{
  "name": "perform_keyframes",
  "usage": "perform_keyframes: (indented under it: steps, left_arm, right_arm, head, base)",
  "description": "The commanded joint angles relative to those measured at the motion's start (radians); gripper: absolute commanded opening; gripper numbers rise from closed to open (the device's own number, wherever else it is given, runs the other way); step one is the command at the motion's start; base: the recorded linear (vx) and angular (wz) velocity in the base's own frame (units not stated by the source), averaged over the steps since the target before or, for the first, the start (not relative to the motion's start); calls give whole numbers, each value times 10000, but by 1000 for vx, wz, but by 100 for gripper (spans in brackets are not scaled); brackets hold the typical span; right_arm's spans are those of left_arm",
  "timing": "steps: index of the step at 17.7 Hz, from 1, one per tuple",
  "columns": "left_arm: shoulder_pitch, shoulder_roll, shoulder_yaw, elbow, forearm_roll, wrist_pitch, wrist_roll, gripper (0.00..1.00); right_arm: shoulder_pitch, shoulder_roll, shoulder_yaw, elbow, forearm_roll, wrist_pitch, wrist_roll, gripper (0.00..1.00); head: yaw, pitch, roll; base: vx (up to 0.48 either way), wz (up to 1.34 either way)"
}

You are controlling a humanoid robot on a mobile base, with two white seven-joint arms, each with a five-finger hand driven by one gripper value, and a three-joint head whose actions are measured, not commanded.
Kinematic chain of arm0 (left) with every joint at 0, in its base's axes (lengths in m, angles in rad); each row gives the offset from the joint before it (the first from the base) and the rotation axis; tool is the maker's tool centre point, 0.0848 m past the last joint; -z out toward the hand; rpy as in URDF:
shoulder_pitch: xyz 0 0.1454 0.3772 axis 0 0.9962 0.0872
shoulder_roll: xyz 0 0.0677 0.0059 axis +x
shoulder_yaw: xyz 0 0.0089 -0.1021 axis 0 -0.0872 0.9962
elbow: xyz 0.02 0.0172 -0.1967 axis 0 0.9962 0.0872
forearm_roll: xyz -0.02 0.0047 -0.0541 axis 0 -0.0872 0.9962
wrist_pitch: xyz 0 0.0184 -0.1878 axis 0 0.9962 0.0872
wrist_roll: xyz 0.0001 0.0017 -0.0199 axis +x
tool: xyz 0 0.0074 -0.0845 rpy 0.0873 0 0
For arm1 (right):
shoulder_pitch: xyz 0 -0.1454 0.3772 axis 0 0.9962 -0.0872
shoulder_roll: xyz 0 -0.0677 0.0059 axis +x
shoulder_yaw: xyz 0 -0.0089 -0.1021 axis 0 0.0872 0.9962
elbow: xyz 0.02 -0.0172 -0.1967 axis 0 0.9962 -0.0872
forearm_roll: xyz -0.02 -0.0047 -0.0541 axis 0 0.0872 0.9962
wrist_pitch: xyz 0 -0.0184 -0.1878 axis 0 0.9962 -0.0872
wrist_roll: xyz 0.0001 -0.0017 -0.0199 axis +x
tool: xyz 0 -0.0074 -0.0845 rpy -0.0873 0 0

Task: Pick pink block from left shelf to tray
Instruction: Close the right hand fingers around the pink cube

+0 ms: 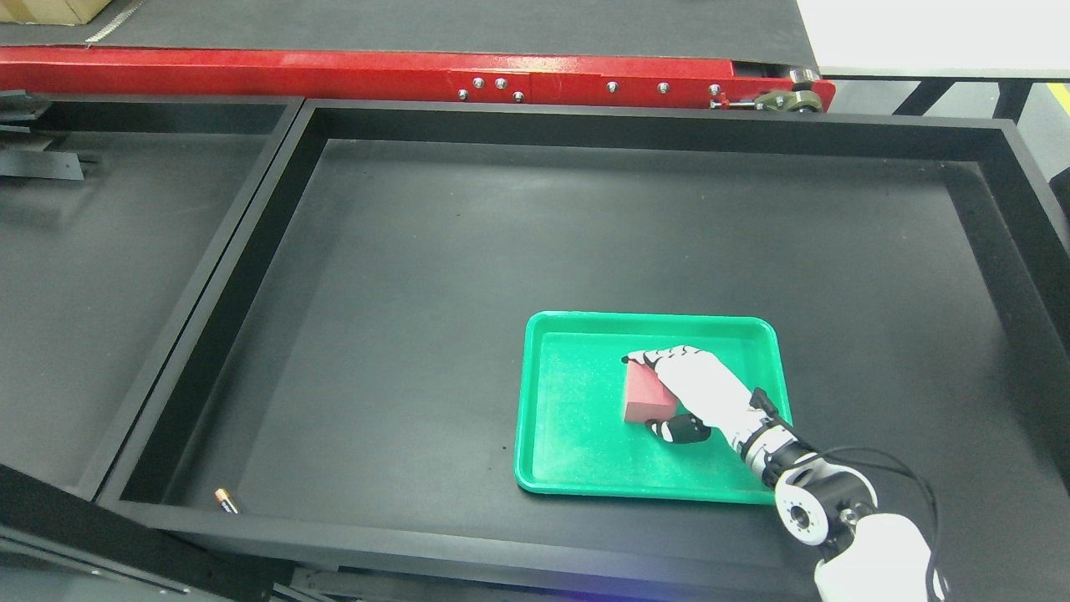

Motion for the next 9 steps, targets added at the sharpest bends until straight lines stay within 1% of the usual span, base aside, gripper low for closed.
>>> perform_keyframes:
  steps: [1,2,5,6,8,9]
  left_arm:
    - [-292,175,0,-175,0,-4,9,100]
    - [-292,175,0,-175,0,-4,9,100]
    - [-292,175,0,-175,0,-4,9,100]
    - [-292,175,0,-175,0,-4,9,100]
    - [-292,175,0,-175,0,-4,9,100]
    - [-292,175,0,-175,0,-4,9,100]
  right_arm:
    - [-21,-70,42,276,-84,8,-77,8]
    - [-21,-70,-4,276,-115,-23,-108,4]
    - [-21,-55,-96,276,-161,-100,-611,3]
    - [-5,-70,-309,230,-298,-267,-1191,3]
    - [25,-70,-1012,-105,-543,-971,-2585,3]
    - [41,-70,-1168,-290,-605,-1080,-3185,3]
  head:
    - [0,0,0]
    - [0,0,0]
    - [0,0,0]
    - [0,0,0]
    - [0,0,0]
    - [0,0,0]
  base:
    - [0,0]
    - [0,0]
    - [0,0]
    - [0,0]
    - [0,0]
    - [0,0]
